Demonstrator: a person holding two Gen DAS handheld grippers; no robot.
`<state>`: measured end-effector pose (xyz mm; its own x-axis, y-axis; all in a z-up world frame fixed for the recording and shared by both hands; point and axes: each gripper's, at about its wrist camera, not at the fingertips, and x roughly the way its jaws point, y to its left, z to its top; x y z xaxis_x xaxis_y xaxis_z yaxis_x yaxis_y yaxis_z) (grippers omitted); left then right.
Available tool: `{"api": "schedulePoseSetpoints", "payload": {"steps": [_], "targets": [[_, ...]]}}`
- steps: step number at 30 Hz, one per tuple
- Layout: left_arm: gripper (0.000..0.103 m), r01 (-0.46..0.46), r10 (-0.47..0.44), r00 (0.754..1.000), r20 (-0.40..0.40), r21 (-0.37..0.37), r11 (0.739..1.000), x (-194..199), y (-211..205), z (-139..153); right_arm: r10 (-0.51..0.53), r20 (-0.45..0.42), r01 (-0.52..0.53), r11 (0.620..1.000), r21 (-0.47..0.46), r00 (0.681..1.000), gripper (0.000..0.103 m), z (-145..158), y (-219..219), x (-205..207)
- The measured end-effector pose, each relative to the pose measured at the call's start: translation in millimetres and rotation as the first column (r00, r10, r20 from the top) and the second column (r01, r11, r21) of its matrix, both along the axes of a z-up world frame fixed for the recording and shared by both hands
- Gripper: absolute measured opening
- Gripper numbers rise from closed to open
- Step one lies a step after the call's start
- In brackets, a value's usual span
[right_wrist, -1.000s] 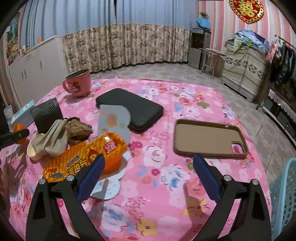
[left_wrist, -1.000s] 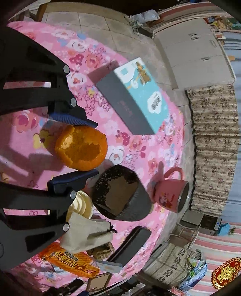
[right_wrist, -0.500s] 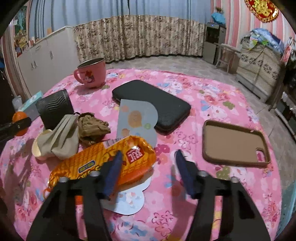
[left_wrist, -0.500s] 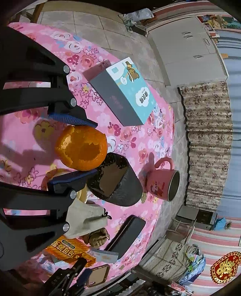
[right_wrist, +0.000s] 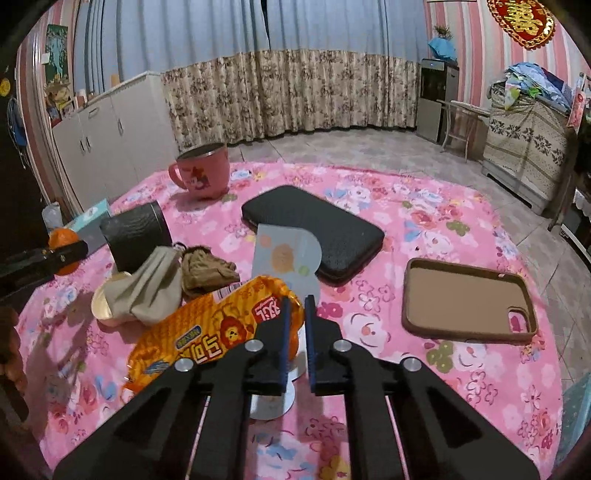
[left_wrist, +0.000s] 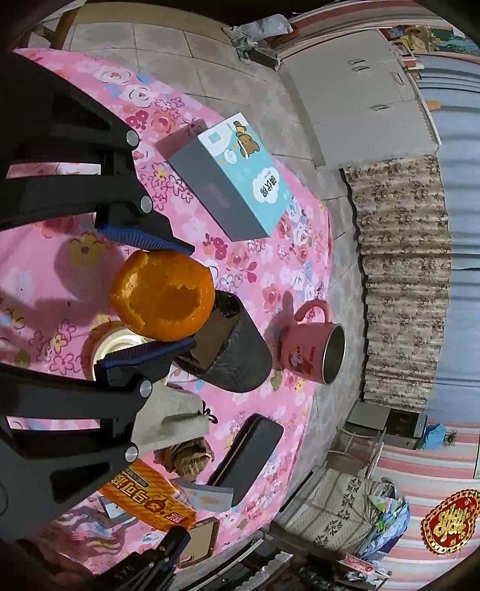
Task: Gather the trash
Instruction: 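Grasp the orange snack packet with the right tool while the left holds the peel, then carry the orange peel and snack packet over to the blue basket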
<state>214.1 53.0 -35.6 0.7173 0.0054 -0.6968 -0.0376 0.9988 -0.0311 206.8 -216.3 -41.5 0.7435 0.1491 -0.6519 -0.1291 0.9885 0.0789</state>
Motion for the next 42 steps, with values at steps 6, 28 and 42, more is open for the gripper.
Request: {"api": "schedulePoseSetpoints", "payload": {"steps": [6, 28, 42], "targets": [[0.044, 0.021, -0.022, 1.000, 0.018, 0.018, 1.000, -5, -9, 4, -0.007, 0.023, 0.007, 1.000, 0.012, 1.000, 0.006, 7, -7, -3], [0.044, 0.048, -0.049, 0.998, 0.032, 0.017, 0.999, -8, -12, 8, -0.177, -0.064, 0.171, 0.981, -0.092, 0.982, 0.008, -7, -70, -6], [0.044, 0.067, -0.067, 0.997, 0.029, 0.008, 0.998, -12, -21, 8, -0.203, -0.149, 0.191, 0.977, -0.092, 0.968, 0.073, -30, -60, -2]]}}
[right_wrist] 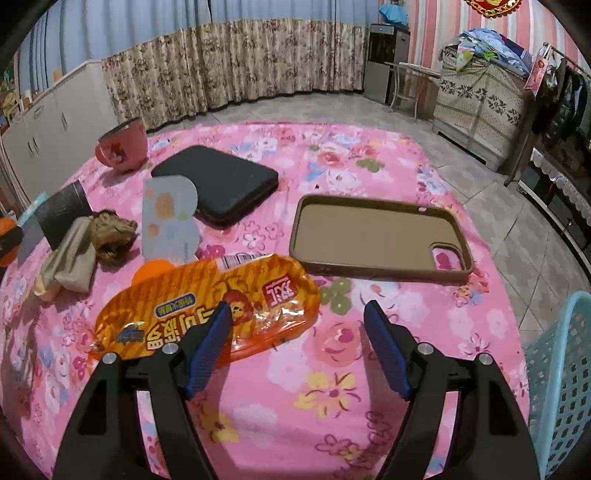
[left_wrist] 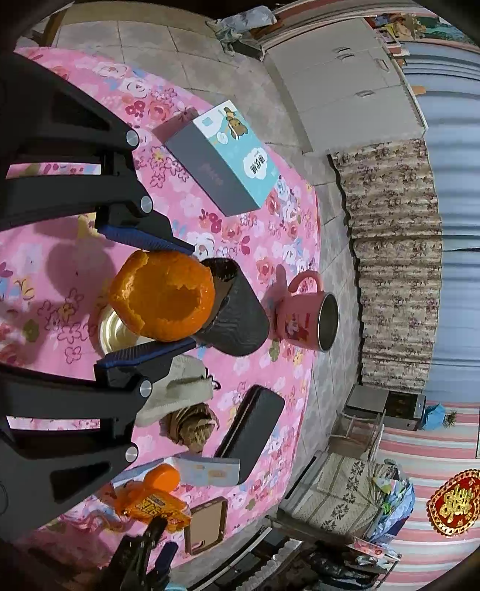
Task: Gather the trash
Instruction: 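Carry the orange peel and snack packet over to the blue basket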
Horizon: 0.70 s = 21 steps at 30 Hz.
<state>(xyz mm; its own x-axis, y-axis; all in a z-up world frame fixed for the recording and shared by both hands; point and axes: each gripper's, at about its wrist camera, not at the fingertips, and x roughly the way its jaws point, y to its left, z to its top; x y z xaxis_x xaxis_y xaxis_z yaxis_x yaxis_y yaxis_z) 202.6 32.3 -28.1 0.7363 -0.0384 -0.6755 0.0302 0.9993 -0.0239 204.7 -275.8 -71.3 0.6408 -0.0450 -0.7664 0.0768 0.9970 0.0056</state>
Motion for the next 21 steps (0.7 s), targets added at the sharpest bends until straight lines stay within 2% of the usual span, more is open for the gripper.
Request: {"api": "schedulePoseSetpoints", "payload": {"steps": [3, 4, 5, 10, 11, 12, 13, 17, 21], "targets": [[0.044, 0.011, -0.011, 1.000, -0.002, 0.001, 1.000, -1, -5, 0, -0.010, -0.008, 0.010, 1.000, -0.001, 1.000, 0.071, -5, -2, 11], [0.044, 0.015, -0.015, 1.000, -0.004, 0.002, 1.000, -1, -7, -1, -0.005, -0.018, 0.006, 1.000, 0.017, 1.000, 0.066, -6, -3, 13], [0.044, 0.019, -0.019, 1.000, -0.004, 0.004, 1.000, -2, -8, -1, 0.002, -0.026, -0.001, 0.999, 0.032, 1.000, 0.065, -8, -4, 15], [0.044, 0.028, -0.028, 1.000, -0.002, 0.011, 1.000, -3, -12, -1, 0.061, -0.014, -0.061, 0.998, 0.010, 0.998, 0.037, -6, 9, 12], [0.044, 0.029, -0.029, 1.000, -0.001, 0.012, 1.000, -3, -12, -1, 0.062, -0.012, -0.062, 0.998, 0.006, 0.998, 0.029, -5, 9, 11], [0.044, 0.030, -0.030, 1.000, 0.000, 0.015, 0.999, -4, -13, -1, 0.063, -0.008, -0.063, 0.998, 0.005, 0.998, 0.013, -4, 10, 10], [0.044, 0.030, -0.030, 1.000, 0.002, 0.020, 0.999, -4, -15, -1, 0.061, -0.006, -0.061, 0.998, 0.006, 0.998, 0.009, -4, 8, 10], [0.044, 0.036, -0.036, 0.999, 0.002, 0.014, 0.999, -6, -19, 0, 0.049, 0.023, -0.050, 0.998, 0.045, 0.999, 0.005, 2, 0, 6], [0.044, 0.043, -0.044, 0.999, 0.018, 0.044, 0.998, -10, -29, 3, 0.026, 0.116, -0.035, 0.997, 0.073, 0.993, 0.004, 28, -6, -15]]}}
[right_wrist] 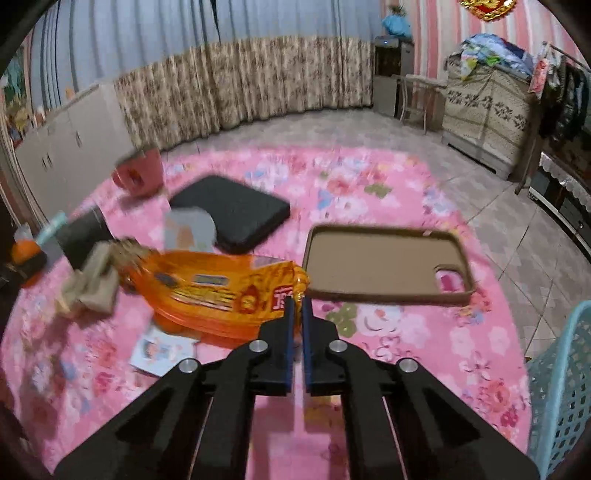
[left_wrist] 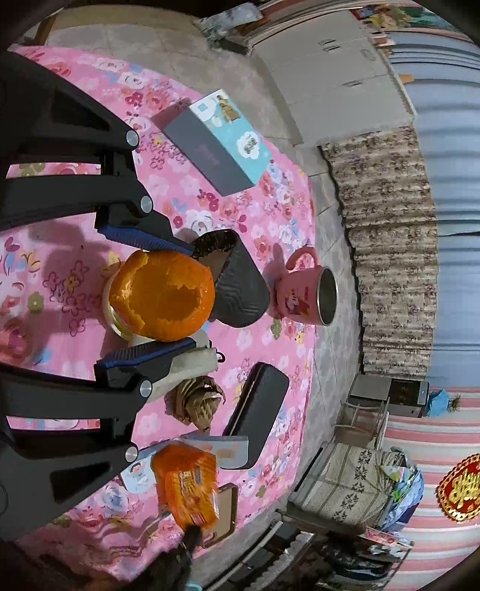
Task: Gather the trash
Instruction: 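Carry the orange peel and snack packet over to the blue basket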
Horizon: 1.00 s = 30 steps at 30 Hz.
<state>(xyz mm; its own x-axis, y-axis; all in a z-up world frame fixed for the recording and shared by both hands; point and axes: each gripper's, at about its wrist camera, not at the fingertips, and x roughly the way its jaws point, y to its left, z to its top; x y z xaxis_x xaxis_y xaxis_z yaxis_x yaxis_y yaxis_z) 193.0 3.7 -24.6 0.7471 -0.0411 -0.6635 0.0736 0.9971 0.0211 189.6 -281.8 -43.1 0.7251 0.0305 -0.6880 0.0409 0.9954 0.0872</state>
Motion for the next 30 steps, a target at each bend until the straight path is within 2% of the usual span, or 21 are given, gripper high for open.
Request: {"api": "schedulePoseSetpoints", "payload": {"steps": [6, 13, 16, 21, 27, 30], "targets": [[0.044, 0.040, -0.041, 0.999, 0.015, 0.027, 0.999, -6, -20, 6, -0.026, 0.135, 0.029, 0.999, -0.021, 0.990, 0.004, 51, -18, -34], [0.044, 0.123, -0.124, 0.988, 0.094, 0.018, 0.992, -28, -74, 36, -0.105, 0.194, 0.111, 0.994, -0.022, 0.975, 0.004, 88, -79, -85], [0.044, 0.166, -0.168, 0.981, 0.101, 0.023, 0.986, -36, -110, 42, -0.153, 0.203, 0.161, 0.987, -0.022, 0.967, 0.004, 94, -108, -111], [0.044, 0.270, -0.273, 0.955, 0.114, 0.039, 0.962, -57, -183, 48, -0.248, 0.217, 0.261, 0.965, -0.029, 0.944, 0.004, 99, -153, -153], [0.044, 0.395, -0.393, 0.914, 0.107, -0.005, 0.919, -80, -262, 47, -0.377, 0.202, 0.388, 0.922, -0.015, 0.904, 0.004, 93, -212, -196], [0.044, 0.452, -0.450, 0.887, 0.104, 0.003, 0.892, -94, -300, 38, -0.421, 0.191, 0.436, 0.899, -0.038, 0.887, 0.004, 85, -230, -211]]}}
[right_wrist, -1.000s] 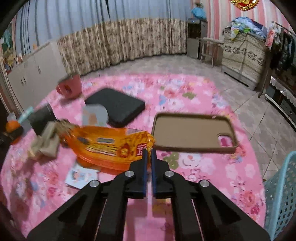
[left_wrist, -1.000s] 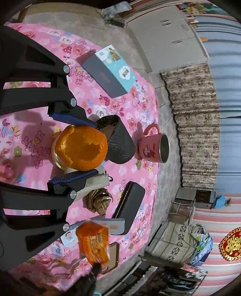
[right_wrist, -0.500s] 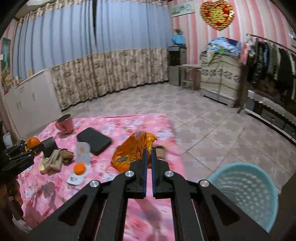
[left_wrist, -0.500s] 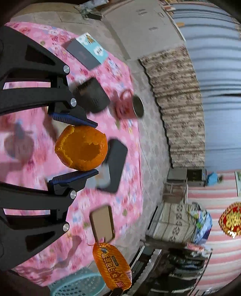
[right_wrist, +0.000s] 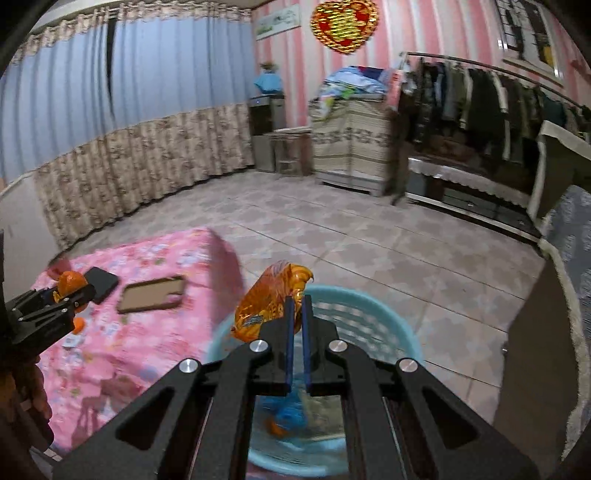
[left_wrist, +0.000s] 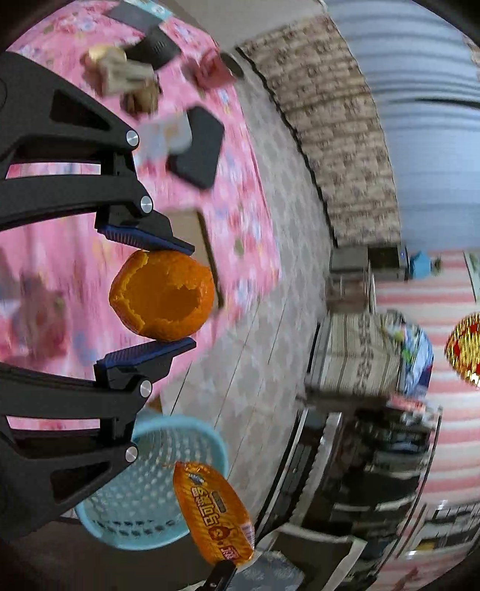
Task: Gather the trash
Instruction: 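Carry the orange peel and snack packet over to the blue basket, then open the left tool to drop the peel while the right releases the packet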
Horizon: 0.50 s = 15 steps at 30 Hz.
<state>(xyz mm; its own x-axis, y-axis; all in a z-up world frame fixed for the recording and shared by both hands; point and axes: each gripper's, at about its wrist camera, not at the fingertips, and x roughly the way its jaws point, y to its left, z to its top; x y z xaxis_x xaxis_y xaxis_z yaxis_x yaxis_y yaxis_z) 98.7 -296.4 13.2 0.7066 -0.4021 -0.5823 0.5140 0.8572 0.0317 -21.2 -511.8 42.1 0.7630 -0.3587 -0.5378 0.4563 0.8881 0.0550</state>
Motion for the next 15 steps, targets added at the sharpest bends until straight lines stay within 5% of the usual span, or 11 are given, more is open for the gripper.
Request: {"api": "schedulePoseSetpoints", "payload": {"steps": [15], "targets": [[0.044, 0.173, -0.173, 0.984, -0.046, 0.001, 0.985, -30, -110, -30, -0.108, -0.059, 0.111, 0.993, 0.039, 0.992, 0.004, -38, -57, -22]]}}
